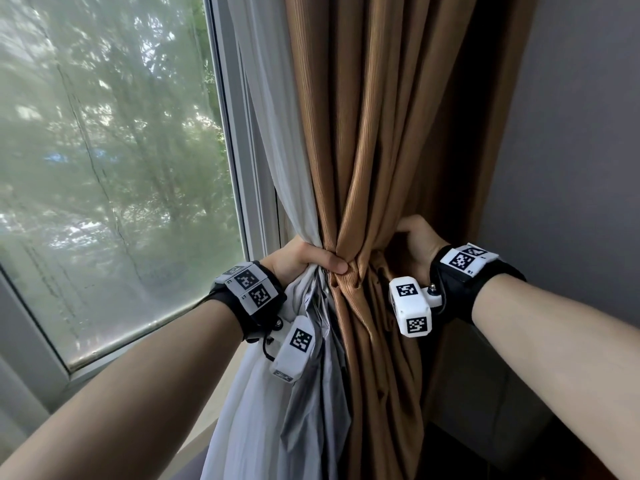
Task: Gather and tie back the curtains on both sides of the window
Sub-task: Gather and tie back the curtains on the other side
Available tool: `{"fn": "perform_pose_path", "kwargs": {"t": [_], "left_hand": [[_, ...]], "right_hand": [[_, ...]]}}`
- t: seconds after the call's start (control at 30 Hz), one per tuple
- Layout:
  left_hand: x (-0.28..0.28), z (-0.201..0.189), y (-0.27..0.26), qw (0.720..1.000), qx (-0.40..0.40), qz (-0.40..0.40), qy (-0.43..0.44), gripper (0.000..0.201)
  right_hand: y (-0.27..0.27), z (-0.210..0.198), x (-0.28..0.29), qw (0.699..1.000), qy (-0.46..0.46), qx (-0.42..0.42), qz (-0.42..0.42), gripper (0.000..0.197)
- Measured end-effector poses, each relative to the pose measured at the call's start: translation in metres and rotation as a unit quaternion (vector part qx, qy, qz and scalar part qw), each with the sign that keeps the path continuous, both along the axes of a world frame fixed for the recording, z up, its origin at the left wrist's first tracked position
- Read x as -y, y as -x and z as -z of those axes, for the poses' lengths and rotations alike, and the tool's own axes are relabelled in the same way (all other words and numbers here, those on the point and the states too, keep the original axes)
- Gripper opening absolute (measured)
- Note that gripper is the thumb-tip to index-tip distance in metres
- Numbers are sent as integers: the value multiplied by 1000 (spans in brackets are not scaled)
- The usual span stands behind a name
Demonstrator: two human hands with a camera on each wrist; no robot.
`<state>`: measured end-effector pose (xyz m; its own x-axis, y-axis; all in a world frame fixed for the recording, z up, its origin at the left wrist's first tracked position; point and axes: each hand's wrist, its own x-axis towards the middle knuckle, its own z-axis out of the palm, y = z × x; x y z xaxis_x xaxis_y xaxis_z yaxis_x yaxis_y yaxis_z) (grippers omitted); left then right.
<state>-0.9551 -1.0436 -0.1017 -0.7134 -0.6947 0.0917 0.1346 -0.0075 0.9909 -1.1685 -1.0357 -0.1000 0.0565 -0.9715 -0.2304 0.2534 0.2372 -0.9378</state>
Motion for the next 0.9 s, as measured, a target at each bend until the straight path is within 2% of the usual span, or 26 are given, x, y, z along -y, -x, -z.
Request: {"fn": "perform_pose_path", "kwargs": {"t": [0.07,0.13,0.17,0.23,0.3,0.4,0.53,0.63,0.9], "left_hand": [[2,-1,0,1000,7,5,-2,64],[3,-2,0,1000,3,8,0,79],[4,-2,-1,1000,3,5,4,82],[7,-1,-1,1000,3,-15,14,70],[9,0,0,999,-9,-40,25,54],[12,0,0,995,-25,-76,61,59],[18,4,4,983,-30,-169,71,81],[23,7,6,975,-40,-212,55,78],[3,5,17,986,-77,-131,62,62]], "right_hand": [[1,2,3,1000,-1,-24,-7,71],[-4,-3,-3,998,13,-66,-13,63],[-6,-6,-5,996,26,-88,-8,53],[-8,-10,-6,988,62,-143,17,27],[-5,-9,-6,978,97,-182,46,19],[3,-6,-7,965,124,-212,89,10],[3,-14,-16,958,149,-210,125,22],[-5,-20,-19,956,164,-223,96,28],[-11,-13,-29,972,165,-163,32,38]]}}
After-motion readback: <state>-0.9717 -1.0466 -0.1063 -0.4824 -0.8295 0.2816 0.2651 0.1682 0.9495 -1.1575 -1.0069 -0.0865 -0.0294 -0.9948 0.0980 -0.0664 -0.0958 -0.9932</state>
